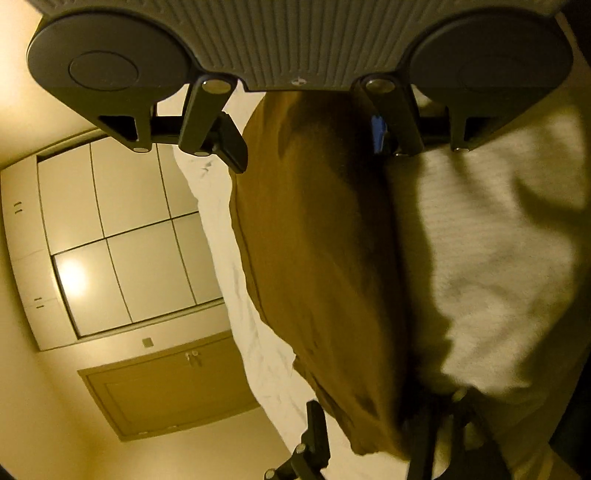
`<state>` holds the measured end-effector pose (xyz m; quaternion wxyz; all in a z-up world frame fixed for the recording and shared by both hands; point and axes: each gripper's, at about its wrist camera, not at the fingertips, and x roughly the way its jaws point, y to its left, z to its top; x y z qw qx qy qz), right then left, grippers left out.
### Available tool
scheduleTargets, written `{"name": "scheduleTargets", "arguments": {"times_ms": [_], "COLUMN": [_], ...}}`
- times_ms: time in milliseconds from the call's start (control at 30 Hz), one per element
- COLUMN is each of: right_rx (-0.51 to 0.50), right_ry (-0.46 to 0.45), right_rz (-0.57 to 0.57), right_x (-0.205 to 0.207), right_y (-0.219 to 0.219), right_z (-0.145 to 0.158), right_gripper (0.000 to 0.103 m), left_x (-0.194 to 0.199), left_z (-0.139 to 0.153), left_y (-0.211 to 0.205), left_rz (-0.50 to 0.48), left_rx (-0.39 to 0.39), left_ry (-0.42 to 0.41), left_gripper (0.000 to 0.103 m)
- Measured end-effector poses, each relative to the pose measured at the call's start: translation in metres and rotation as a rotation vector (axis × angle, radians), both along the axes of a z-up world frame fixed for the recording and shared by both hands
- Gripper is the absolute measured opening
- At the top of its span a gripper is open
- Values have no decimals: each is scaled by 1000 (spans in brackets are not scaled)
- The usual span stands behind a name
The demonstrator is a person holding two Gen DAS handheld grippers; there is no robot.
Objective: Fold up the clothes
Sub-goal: 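Lift the shorts with both tools and carry them onto the grey-striped clothes stack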
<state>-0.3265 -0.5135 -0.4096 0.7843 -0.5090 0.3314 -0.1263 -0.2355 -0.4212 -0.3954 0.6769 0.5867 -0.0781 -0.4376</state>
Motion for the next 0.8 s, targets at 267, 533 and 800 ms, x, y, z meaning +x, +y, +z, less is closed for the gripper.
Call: {"name": "scheduleTargets", "arguments": {"times_ms": [267,533,800], "right_rx": [71,137,133], "right_ry": [25,-85,-197], "right_rz": [14,-40,-212], "right_x": [-2,-36,-90], "right_y": [-9,-7,-58], "right_z": [15,88,145], "right_gripper": [19,17,15], "left_x": [10,2,-34], "left_z": [13,87,143], "left_y": [4,0,-70], "left_rz": [-40,-118,-290], "left_rx": [54,-56,-140], "left_ry": [20,71,57], "left_gripper": [8,7,7]}}
